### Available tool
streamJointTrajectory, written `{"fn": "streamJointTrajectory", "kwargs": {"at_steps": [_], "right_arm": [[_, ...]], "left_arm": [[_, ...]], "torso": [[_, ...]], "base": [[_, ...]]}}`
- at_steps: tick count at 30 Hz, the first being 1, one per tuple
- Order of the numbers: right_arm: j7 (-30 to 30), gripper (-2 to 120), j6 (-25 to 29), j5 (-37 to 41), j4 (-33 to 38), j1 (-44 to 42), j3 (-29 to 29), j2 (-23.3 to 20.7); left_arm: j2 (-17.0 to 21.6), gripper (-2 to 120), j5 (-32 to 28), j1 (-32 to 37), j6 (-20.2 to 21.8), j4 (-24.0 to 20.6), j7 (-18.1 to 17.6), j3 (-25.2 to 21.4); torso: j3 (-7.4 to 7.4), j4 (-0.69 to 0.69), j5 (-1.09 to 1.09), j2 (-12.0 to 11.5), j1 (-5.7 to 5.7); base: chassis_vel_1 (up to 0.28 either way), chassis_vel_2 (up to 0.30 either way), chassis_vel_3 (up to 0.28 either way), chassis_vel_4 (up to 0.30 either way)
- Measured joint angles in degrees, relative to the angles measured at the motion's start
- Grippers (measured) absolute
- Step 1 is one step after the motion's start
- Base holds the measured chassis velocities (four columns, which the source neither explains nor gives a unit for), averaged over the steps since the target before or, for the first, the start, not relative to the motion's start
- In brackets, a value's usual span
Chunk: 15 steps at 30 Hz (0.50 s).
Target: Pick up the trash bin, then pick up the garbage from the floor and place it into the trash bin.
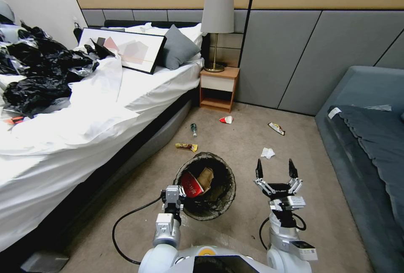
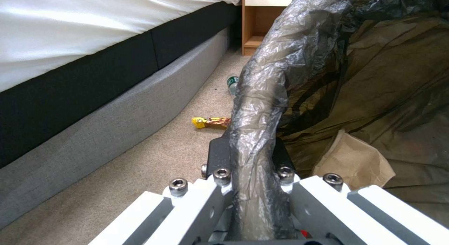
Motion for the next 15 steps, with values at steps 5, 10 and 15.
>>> {"fn": "streamJointTrajectory", "kwargs": {"at_steps": [5,10,15], "right_arm": [[-0.4,100,-0.2,0.0,-0.3,0.5,0.4,0.5],[-0.5,100,-0.5,0.0,-0.9,0.9,0.7,0.7],[-0.3,100,-0.4,-0.1,-1.7,1.4,1.3,0.8]], "left_arm": [[0.0,0,-0.1,0.0,0.0,-0.1,0.0,0.0],[0.1,0,-0.1,0.0,0.0,-0.1,0.0,0.0],[0.1,0,-0.1,0.0,0.0,-0.1,0.0,0.0]], "torso": [[0.0,0.0,0.0,0.0,0.0],[0.0,0.0,0.0,0.0,0.0],[0.0,0.0,0.0,0.0,0.0]], "base": [[0.0,0.0,0.0,0.0],[0.0,0.0,0.0,0.0],[0.0,0.0,0.0,0.0]]}}
